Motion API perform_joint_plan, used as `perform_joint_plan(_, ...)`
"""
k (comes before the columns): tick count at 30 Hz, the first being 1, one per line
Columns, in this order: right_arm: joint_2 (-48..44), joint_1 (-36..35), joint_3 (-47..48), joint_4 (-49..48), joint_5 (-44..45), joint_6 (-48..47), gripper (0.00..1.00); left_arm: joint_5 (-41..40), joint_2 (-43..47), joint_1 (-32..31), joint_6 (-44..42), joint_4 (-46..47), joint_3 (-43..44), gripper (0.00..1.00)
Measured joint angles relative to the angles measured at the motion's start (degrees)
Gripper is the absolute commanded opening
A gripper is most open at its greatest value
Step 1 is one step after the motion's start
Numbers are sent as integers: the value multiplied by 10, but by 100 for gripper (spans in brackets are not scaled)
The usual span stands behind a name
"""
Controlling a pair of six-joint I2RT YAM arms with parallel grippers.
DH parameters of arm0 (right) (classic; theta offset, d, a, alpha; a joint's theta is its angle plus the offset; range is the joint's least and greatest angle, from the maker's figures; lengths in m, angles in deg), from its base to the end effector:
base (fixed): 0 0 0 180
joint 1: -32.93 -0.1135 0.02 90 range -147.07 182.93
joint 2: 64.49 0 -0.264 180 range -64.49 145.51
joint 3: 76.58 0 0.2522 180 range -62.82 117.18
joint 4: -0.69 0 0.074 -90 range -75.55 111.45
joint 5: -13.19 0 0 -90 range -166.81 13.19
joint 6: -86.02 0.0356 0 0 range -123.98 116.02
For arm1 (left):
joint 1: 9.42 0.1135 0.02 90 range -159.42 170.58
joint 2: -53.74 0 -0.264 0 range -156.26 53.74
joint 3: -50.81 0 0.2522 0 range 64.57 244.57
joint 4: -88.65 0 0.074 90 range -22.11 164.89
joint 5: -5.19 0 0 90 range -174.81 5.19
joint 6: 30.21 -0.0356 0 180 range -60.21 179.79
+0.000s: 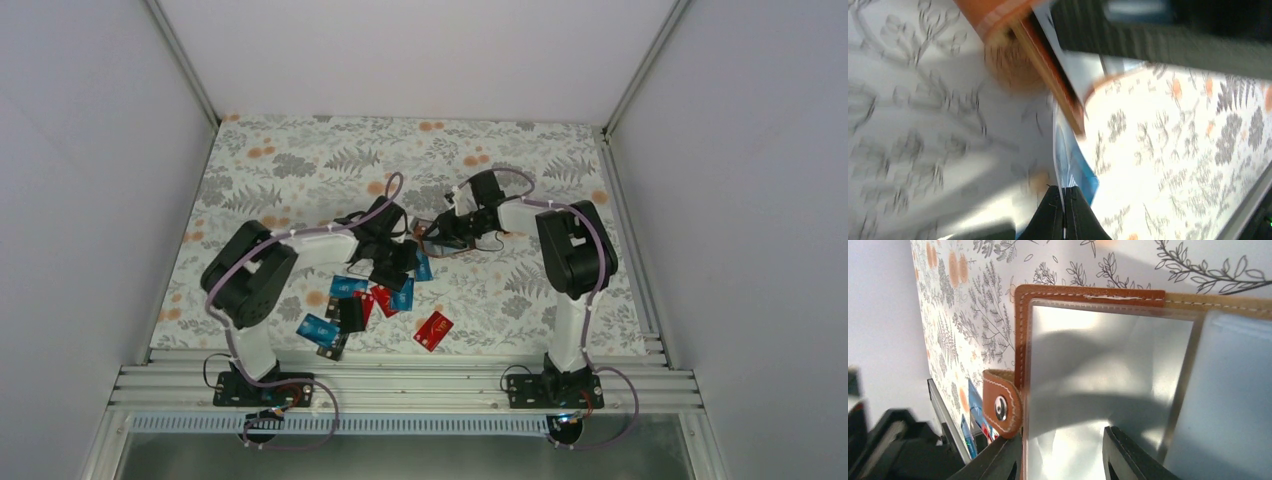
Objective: Put the credit cards into the card holder
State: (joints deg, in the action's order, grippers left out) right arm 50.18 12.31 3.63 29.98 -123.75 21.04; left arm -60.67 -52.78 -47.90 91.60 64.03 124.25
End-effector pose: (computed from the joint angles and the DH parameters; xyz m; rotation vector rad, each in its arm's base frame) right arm 0.3480 0.1587 0.1225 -0.1717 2.7431 1.3416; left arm 0.2753 -0.2375 0.1389 0.3319 2.7511 -0.9446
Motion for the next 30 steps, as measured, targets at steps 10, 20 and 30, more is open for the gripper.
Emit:
perform_joint_plan(10,7,-3,5,17,6,-30,48,-95,159,-14,-17,-143,11,2)
perform_joint_plan(20,5,-4,14,40,10,-33,48,-136,101,-4,-13,-105,96,2)
perform_joint_plan(30,-16,-4,11,64,28,-33,48,-105,-24,36,-7,-34,133,3)
